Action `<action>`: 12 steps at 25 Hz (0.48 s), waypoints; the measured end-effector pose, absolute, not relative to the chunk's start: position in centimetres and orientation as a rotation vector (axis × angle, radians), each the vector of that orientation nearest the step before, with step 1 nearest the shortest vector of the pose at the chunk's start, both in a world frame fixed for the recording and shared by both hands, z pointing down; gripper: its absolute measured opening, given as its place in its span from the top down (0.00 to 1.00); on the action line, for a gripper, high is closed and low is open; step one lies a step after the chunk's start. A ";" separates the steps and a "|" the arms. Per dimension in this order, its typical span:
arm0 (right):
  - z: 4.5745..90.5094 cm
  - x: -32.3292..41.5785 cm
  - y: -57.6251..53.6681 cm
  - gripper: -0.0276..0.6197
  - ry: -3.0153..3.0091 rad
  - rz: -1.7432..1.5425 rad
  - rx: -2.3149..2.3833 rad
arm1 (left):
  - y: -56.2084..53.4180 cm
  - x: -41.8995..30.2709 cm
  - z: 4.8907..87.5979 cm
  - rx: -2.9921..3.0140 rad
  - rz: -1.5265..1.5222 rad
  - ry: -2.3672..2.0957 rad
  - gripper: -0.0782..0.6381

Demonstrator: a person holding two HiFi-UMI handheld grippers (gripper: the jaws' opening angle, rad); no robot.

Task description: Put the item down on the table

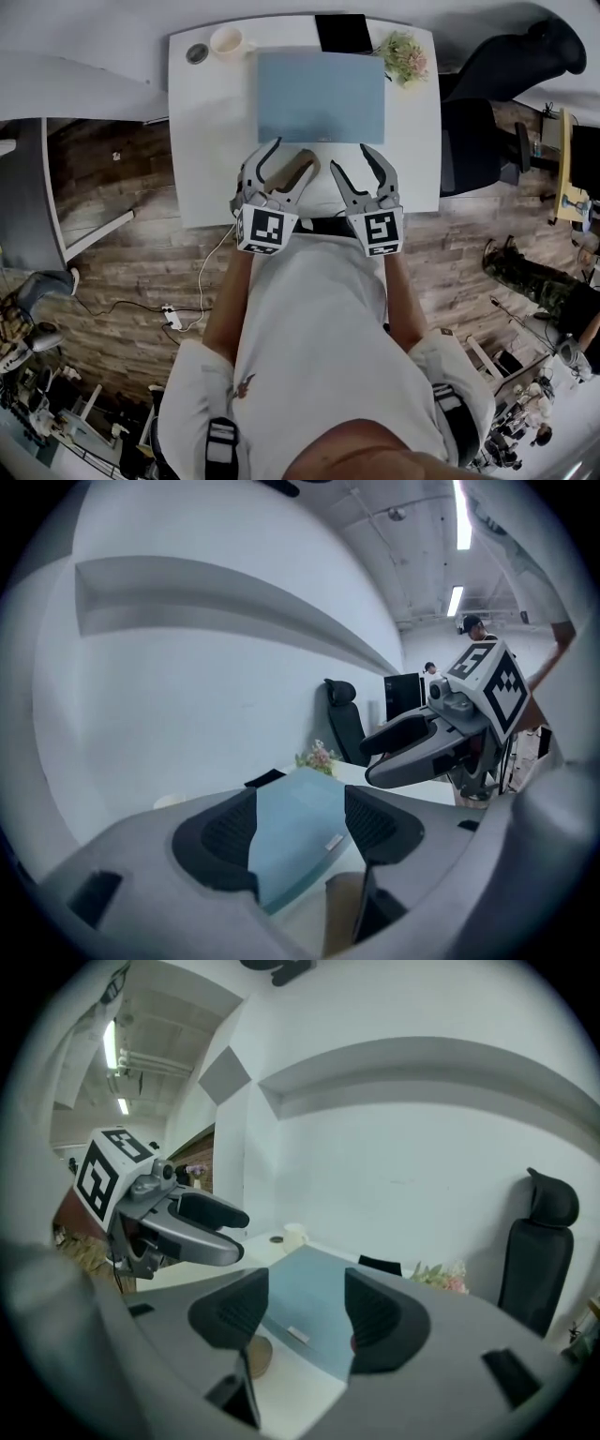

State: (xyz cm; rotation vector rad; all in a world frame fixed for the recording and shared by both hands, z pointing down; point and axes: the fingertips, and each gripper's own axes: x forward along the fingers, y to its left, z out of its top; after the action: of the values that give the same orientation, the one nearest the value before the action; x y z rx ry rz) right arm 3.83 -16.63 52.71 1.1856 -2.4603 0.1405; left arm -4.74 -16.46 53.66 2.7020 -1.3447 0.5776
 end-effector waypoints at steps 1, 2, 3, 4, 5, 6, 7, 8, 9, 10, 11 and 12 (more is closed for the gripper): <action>51.8 3.8 -16.9 0.56 -2.467 0.124 1.198 | -16.7 -4.8 52.7 2.708 0.551 -1.368 0.47; 50.8 3.8 -17.1 0.56 -2.477 0.107 1.212 | -16.8 -5.0 51.7 2.712 0.525 -1.390 0.47; 49.9 3.9 -17.3 0.56 -2.488 0.089 1.228 | -17.0 -5.0 50.7 2.719 0.502 -1.411 0.47; 48.9 3.9 -17.4 0.56 -2.499 0.072 1.242 | -17.2 -5.1 49.5 2.732 0.481 -1.433 0.47; 47.9 4.0 -17.6 0.56 -2.509 0.056 1.256 | -17.5 -5.2 48.2 2.745 0.460 -1.457 0.47; 47.0 4.0 -17.8 0.55 -2.520 0.039 1.269 | -17.7 -5.4 47.0 2.747 0.428 -1.483 0.48; 46.0 4.0 -18.0 0.55 -2.533 0.021 1.282 | -17.9 -5.5 45.8 2.735 0.379 -1.511 0.48; 45.1 4.0 -18.1 0.55 -2.547 0.002 1.294 | -18.0 -5.7 44.7 2.721 0.330 -1.538 0.48; 44.2 3.9 -18.1 0.55 -2.561 -0.018 1.304 | -18.0 -5.9 43.7 2.714 0.293 -1.562 0.48; 43.4 3.9 -18.2 0.55 -2.576 -0.037 1.312 | -17.9 -6.0 42.9 2.713 0.271 -1.582 0.49; 42.6 3.9 -18.2 0.54 -2.593 -0.051 1.317 | -17.9 -6.1 42.3 2.715 0.258 -1.600 0.49; 41.8 3.9 -18.1 0.53 -2.611 -0.062 1.320 | -17.8 -6.2 41.7 2.715 0.250 -1.617 0.49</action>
State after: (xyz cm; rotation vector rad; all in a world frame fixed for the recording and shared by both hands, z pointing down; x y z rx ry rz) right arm 3.85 -18.14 41.81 1.3200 -2.6111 -0.0620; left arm -6.22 -17.79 41.74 2.7149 -1.6167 0.2498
